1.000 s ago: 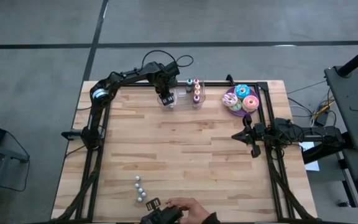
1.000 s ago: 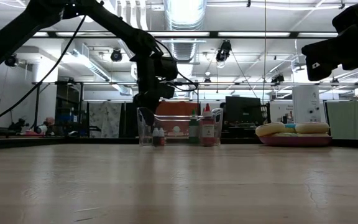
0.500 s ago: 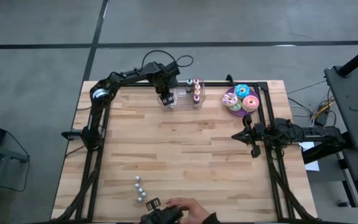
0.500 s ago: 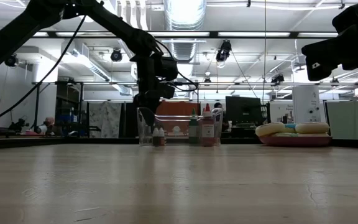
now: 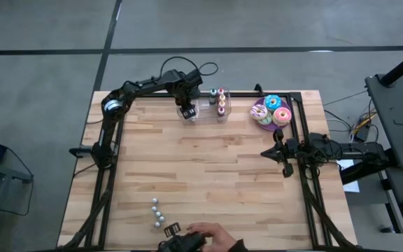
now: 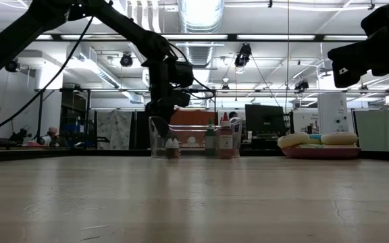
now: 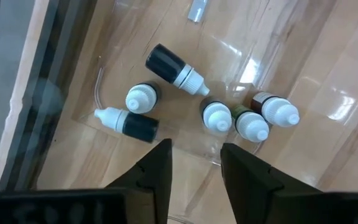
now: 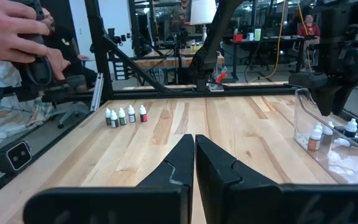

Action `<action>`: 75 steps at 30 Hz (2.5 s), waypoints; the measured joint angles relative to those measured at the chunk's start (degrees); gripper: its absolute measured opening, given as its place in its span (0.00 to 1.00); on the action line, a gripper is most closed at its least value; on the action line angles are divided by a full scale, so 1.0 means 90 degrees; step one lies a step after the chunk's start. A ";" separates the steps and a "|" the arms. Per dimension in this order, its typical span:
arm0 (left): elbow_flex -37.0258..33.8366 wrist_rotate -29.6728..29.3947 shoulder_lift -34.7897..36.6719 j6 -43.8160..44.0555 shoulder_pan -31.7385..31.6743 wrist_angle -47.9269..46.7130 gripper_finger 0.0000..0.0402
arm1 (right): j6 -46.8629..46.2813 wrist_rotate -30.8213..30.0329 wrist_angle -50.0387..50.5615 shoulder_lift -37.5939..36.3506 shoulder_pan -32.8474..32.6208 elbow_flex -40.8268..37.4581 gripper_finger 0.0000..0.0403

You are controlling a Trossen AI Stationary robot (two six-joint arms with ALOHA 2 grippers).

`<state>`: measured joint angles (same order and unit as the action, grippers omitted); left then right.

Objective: Pick & Place food coloring
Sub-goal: Put the pink small food coloring bottle into the transparent bin

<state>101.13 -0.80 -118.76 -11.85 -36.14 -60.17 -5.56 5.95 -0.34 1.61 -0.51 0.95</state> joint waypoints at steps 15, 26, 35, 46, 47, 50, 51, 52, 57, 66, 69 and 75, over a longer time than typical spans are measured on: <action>0.1047 -0.0021 0.0232 0.0215 0.0215 -0.0725 0.27 | 0.0001 -0.0001 0.0000 -0.0001 0.0002 0.0000 0.02; 0.0915 0.0128 0.0692 0.0662 0.0874 -0.1058 0.28 | 0.0000 0.0000 0.0000 -0.0002 0.0000 0.0000 0.02; 0.0915 0.0160 0.0848 0.0836 0.1756 -0.1310 0.27 | 0.0000 0.0000 0.0000 0.0000 0.0002 -0.0002 0.02; 0.0912 0.0168 0.1092 0.1184 0.3232 -0.1717 0.27 | 0.0000 0.0000 0.0000 0.0002 0.0000 0.0000 0.02; 0.0912 0.0168 0.1099 0.1197 0.3380 -0.1712 0.27 | 0.0000 -0.0002 0.0000 0.0002 0.0002 0.0000 0.02; 0.0912 0.0167 0.1123 0.1230 0.3797 -0.1767 0.27 | 0.0002 -0.0001 0.0000 0.0002 0.0001 0.0000 0.02; 0.0912 0.0167 0.1126 0.1235 0.3929 -0.1799 0.27 | 0.0000 0.0000 0.0000 0.0002 0.0002 0.0000 0.02; 0.0912 0.0165 0.1129 0.1235 0.4062 -0.1830 0.27 | 0.0001 0.0000 0.0000 0.0002 0.0001 0.0000 0.02; 0.0912 0.0165 0.1129 0.1233 0.4721 -0.2072 0.27 | 0.0000 -0.0002 0.0000 0.0002 0.0001 0.0000 0.02; 0.0912 0.0151 0.1149 0.1650 0.5647 -0.2156 0.27 | 0.0000 0.0000 0.0000 0.0002 0.0002 0.0000 0.02; 0.0912 0.0151 0.1149 0.1862 0.5929 -0.2157 0.27 | 0.0000 -0.0001 0.0000 0.0002 0.0000 0.0000 0.02; 0.0912 0.0151 0.1149 0.2115 0.6546 -0.2156 0.27 | 0.0000 0.0000 0.0000 0.0002 0.0000 0.0000 0.02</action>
<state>109.34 0.56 -108.42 7.18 22.78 -79.57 -5.56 5.96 -0.34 1.63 -0.51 0.95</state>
